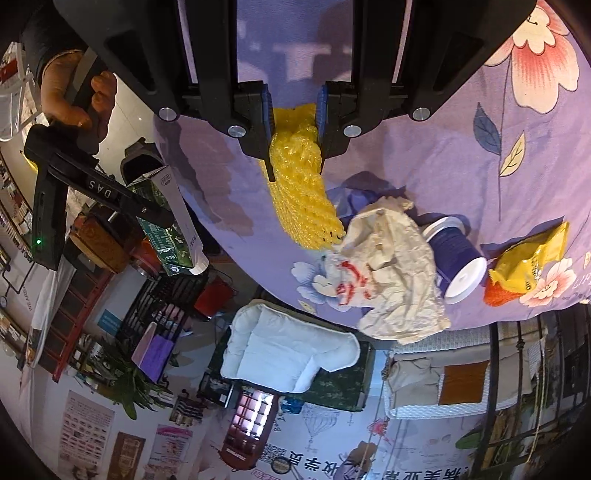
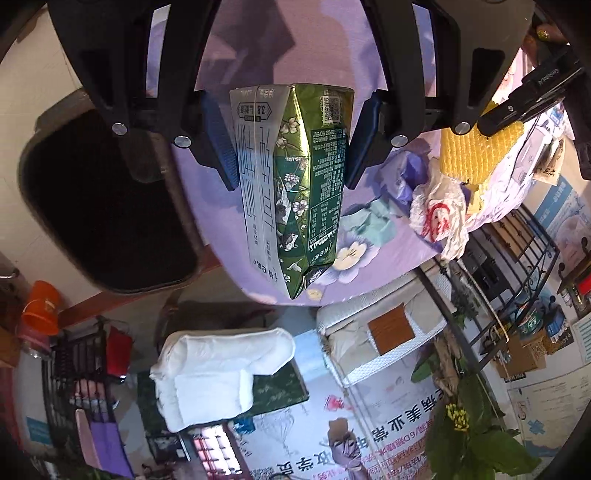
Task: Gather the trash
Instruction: 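Carry both items to the black bin and open both tools to drop them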
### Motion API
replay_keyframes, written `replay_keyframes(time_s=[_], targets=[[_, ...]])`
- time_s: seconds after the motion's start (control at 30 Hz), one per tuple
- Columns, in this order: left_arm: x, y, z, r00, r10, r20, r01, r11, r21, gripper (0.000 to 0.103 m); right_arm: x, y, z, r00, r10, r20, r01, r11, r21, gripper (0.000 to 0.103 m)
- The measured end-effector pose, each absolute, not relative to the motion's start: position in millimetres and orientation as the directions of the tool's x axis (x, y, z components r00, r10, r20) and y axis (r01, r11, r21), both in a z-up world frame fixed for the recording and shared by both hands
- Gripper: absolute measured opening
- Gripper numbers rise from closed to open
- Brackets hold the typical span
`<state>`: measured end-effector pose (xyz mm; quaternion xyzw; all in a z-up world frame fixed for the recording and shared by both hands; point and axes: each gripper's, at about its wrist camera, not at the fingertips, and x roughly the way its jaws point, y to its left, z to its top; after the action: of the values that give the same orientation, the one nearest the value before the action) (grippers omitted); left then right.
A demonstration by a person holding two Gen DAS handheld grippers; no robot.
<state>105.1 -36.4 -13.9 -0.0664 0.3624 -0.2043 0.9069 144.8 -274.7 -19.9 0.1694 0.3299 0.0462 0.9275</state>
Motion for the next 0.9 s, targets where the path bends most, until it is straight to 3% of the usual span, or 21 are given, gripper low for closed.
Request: replay_keyframes(time_s=[0.2,0.43,0.7,0.9], targets=[[113,-77,-11,0.613,-0.485,-0.623,0.410,0.870,-0.274,0.018,142,-324,-18,0.799,0.099,-0.594,0.121,0.940,0.320,0.059],[124,-122,-7,0.568,-0.542,-0.620,0.498,0.826,-0.265,0.018,165,-386,-32,0.751,0.033,-0.659,0.242,0.915,0.323,0.059],[127,-160,-9,0.514,-0.578,-0.634,0.558,0.786,-0.265,0.018,215,-426,-94,0.598,0.122,-0.792,0.351,0.849,0.395,0.059],[131,-175,-13,0.474,-0.589,-0.655,0.568,0.773,-0.283,0.018,232,-437,-122,0.528,0.152,-0.836,0.406,0.819,0.405,0.060]])
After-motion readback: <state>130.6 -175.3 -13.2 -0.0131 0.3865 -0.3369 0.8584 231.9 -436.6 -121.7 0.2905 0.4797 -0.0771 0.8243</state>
